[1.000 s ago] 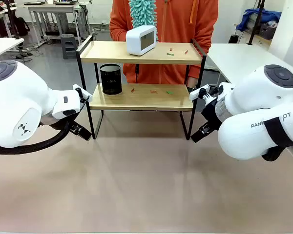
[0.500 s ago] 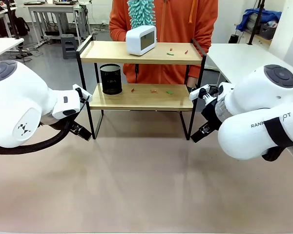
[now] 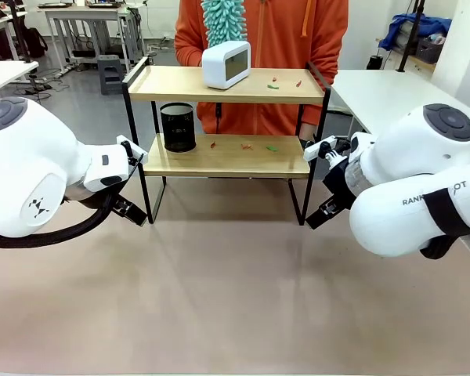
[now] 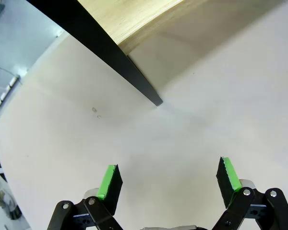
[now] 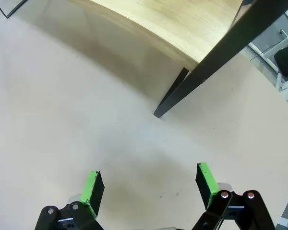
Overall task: Clean the shelf.
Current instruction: Pick up the Duster from the human.
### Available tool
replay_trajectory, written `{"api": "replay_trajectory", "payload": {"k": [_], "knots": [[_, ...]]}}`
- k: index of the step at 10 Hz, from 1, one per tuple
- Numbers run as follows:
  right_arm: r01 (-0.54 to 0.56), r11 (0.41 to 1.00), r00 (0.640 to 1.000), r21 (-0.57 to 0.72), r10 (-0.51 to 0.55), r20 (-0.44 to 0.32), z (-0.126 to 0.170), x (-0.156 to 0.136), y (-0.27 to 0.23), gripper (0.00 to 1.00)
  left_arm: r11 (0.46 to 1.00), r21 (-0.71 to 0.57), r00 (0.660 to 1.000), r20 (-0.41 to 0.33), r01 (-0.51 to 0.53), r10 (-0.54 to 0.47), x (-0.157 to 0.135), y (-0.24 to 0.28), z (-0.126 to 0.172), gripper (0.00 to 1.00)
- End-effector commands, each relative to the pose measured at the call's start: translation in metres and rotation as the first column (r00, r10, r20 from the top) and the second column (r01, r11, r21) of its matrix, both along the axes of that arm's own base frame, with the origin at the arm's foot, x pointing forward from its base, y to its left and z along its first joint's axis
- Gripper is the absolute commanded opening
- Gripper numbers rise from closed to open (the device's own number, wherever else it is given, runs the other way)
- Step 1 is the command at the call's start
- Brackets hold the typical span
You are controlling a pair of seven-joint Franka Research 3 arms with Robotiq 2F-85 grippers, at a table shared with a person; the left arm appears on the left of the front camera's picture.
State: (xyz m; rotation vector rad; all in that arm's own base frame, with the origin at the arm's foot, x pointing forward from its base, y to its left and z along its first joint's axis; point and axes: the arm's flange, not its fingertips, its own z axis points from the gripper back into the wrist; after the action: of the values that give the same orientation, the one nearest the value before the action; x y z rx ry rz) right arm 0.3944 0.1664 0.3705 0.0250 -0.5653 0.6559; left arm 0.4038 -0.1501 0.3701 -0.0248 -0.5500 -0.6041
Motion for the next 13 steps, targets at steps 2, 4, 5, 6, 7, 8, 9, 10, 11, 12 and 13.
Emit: {"api": "replay_trajectory", "payload": {"k": [2,4,5,6,7,8,9,10,11,12,13], "knots": [[-0.048,0.999,0.985,0.015,0.050,-0.167,0.024,-0.015,0.004,1.00,1.000,0.000,1.000,0.000,0.000,0.000,0.000,0.000,0.000,1.00],[-0.032,0.968,0.960,0.250,0.099,-0.262,0.098,-0.060,-0.018,1.00,0.996,0.020,0.920,-0.383,0.092,-0.077,-0.049,0.022,0.052,1.00],[0.102,0.951,0.952,0.293,-0.008,-0.307,0.130,-0.079,-0.039,1.00,0.981,-0.174,0.951,-0.278,0.085,-0.132,-0.072,0.046,0.077,1.00],[0.156,0.912,0.959,0.379,-0.047,-0.281,0.149,-0.095,-0.066,1.00,0.924,-0.380,0.974,-0.186,0.051,-0.131,-0.091,0.071,0.106,1.00],[0.177,0.814,0.964,0.554,-0.028,-0.266,0.166,-0.110,-0.105,1.00,0.833,-0.554,0.998,-0.049,0.014,-0.049,-0.110,0.106,0.130,1.00],[0.221,0.692,0.965,0.687,-0.052,-0.257,0.171,-0.124,-0.151,1.00,0.709,-0.705,0.994,0.086,0.016,0.063,-0.128,0.139,0.146,1.00],[0.276,0.480,0.958,0.833,-0.071,-0.277,0.164,-0.136,-0.210,1.00,0.572,-0.819,0.974,0.159,0.037,0.163,-0.145,0.182,0.147,1.00],[0.325,0.278,0.945,0.904,-0.135,-0.298,0.150,-0.146,-0.261,1.00,0.498,-0.866,0.968,0.151,0.032,0.201,-0.152,0.207,0.136,1.00],[0.366,0.138,0.918,0.920,-0.213,-0.334,0.130,-0.158,-0.299,1.00,0.413,-0.911,0.960,0.124,0.010,0.250,-0.155,0.226,0.120,1.00],[0.418,0.051,0.874,0.907,-0.294,-0.387,0.108,-0.166,-0.324,1.00,0.339,-0.941,0.951,0.089,-0.017,0.295,-0.157,0.248,0.104,1.00],[0.482,0.040,0.810,0.875,-0.400,-0.428,0.087,-0.168,-0.333,1.00,0.270,-0.955,0.918,-0.004,-0.121,0.396,-0.149,0.254,0.089,1.00]]}}
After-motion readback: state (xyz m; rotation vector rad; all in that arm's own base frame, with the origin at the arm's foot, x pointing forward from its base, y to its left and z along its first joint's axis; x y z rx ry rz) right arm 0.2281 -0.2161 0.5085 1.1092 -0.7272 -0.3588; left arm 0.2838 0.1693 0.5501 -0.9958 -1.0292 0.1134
